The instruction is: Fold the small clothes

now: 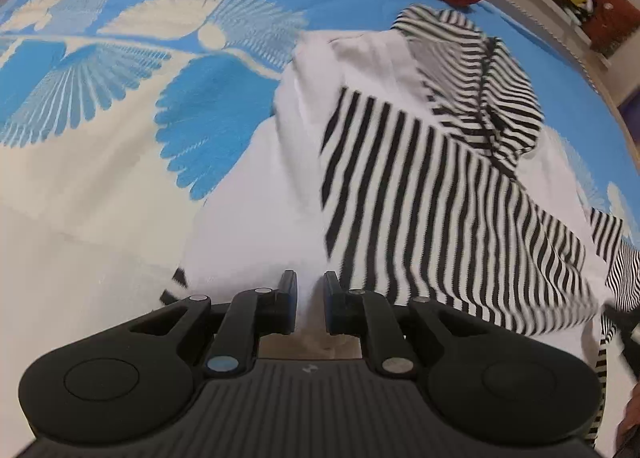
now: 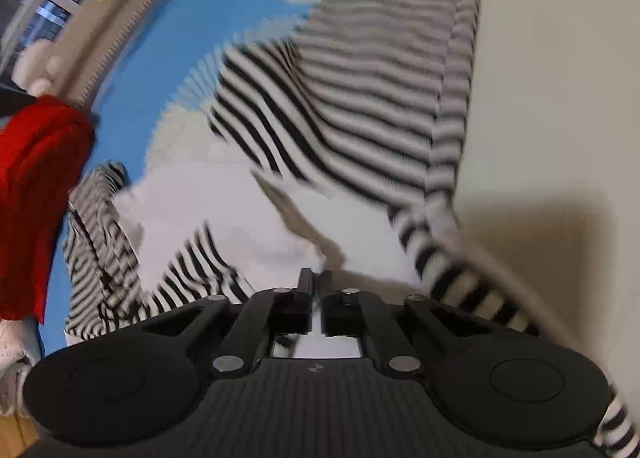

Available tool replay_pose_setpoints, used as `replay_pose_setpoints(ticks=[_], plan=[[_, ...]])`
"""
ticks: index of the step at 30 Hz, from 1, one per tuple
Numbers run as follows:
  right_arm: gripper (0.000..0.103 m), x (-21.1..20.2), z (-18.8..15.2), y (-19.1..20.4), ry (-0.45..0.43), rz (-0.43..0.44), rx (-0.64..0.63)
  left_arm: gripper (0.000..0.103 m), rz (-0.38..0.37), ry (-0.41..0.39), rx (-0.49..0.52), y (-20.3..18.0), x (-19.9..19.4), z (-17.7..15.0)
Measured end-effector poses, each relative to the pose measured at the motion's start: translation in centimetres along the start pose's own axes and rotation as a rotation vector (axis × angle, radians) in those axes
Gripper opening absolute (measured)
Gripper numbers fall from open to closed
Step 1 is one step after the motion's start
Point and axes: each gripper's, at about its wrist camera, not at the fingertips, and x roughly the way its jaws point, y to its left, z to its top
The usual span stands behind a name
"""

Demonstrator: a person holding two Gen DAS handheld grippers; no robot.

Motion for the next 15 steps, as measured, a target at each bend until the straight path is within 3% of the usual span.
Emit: replay_pose_setpoints(ticks=[2,4,7,9,11,13,15], plan=[[0.002,-1.4,0.4,1.2,-0.069,0.079,-0.045,0.013,-0.008,-0.002,0.025,-0.4,0.2,-0.1],[0.002,-1.8,0.7,1.7,-0.061,0.108,-0.078,0.013,0.025,0.049,0.046,-0.6,1.3,-0.6],[0.007,0.0,1.3,0.5,0.065,-0.013,-0.096,0.012,0.062,0.062,0.069,-0.9,1.8,-0.9],[0.007,-0.7,1.5,-0.6,0.025,-0.061,-0.068,0.013,0.046,0.027,0.084,-1.4,0.8,-0.7],[0.014,-1.7,1.9,-0.3,-0.018,-0.022,-0.112,0.016,0.001,-0.002,0.101,-2.0,0.3,-0.6],[0.034,-2.1,2.4,-0.3,-0.002,0.048,-0.127,0.016,0.012,0.046,0.119,-2.4,1.5,-1.1],[0.035,-1.8,3.4,-1.0,0.034,0.035,-0.108,0.020,0.036,0.069,0.123,-2.5,2.5,-1.6]])
